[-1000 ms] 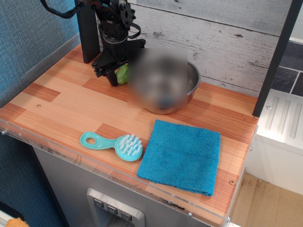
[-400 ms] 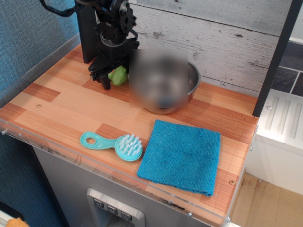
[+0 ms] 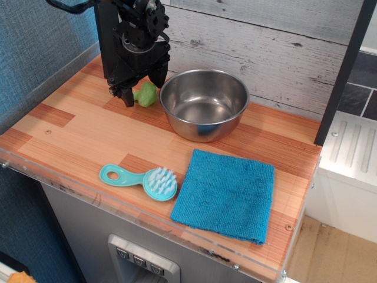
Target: Move broccoli to the left of silver bowl.
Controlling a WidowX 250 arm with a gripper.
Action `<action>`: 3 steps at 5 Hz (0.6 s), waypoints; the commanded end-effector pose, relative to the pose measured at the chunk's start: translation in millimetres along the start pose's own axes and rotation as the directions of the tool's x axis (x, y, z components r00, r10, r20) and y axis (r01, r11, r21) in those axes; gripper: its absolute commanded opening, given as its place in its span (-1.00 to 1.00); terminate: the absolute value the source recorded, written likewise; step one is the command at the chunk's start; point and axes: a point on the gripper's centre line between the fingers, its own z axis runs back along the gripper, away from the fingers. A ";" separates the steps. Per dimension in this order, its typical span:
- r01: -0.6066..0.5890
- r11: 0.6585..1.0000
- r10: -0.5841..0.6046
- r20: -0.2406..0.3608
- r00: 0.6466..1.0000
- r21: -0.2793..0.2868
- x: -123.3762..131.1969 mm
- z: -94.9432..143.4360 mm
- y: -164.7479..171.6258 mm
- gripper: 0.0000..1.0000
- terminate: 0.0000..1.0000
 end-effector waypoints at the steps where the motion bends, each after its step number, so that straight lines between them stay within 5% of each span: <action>1: -0.045 0.990 0.056 0.082 0.995 -0.135 22.8 66.1 -1.0 1.00 -1.00; 3: -0.072 0.970 0.072 -0.009 0.997 -0.233 25.9 105.8 4.9 1.00 -1.00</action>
